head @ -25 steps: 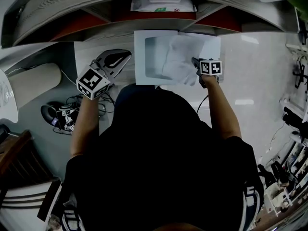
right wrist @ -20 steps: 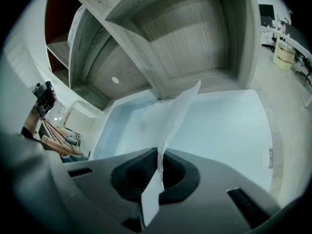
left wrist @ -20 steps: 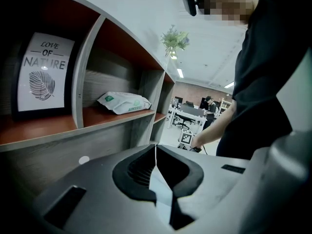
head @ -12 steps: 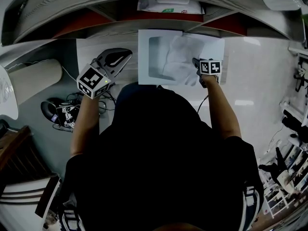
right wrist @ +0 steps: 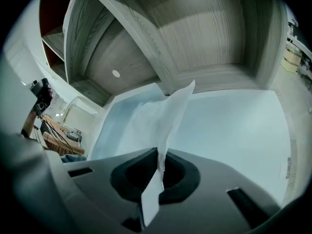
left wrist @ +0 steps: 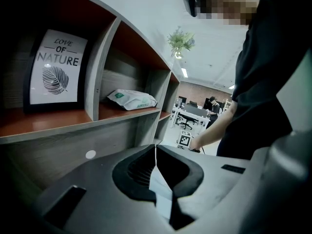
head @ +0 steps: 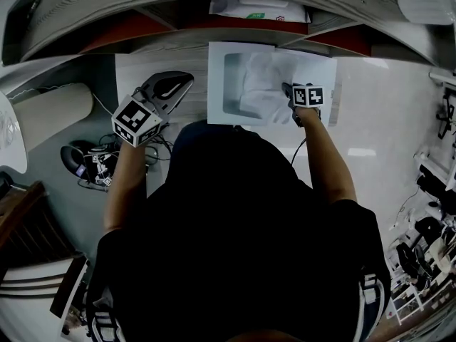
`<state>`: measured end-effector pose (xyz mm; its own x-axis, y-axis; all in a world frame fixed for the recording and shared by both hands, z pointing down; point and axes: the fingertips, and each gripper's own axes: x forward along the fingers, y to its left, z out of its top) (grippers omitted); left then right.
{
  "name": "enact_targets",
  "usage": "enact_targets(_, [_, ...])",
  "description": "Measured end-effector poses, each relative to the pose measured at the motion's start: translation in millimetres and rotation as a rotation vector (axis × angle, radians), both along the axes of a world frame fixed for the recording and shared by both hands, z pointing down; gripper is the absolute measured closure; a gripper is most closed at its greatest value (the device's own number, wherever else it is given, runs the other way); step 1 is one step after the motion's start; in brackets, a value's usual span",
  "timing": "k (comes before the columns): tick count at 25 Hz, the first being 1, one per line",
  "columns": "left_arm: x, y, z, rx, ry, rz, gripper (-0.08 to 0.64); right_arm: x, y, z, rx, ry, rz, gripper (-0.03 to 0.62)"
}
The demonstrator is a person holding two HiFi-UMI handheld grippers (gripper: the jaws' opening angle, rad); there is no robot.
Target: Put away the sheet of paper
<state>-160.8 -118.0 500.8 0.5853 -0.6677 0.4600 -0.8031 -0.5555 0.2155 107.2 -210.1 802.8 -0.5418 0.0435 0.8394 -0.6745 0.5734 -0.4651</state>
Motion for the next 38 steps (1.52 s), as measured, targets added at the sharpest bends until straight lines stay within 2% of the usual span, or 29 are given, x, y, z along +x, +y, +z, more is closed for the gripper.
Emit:
enact_targets(13, [-14.5, 6.9, 3.5, -0.003, 0.007, -0.016, 0.537, -32.3, 13.7, 4.9, -0.009, 0.005, -0.058, 0.578])
enact_targets(27, [-30.3, 16.9, 8.7, -0.011, 0.019, -0.033, 0.537, -51.0, 16.1, 8.9, -0.032, 0.009, -0.022, 0.578])
enact_targets(38, [-29.4, 20.9, 10.8, -0.021, 0.036, -0.038, 0.537, -63.9, 22.3, 12.9, -0.058, -0.008, -0.018, 0.578])
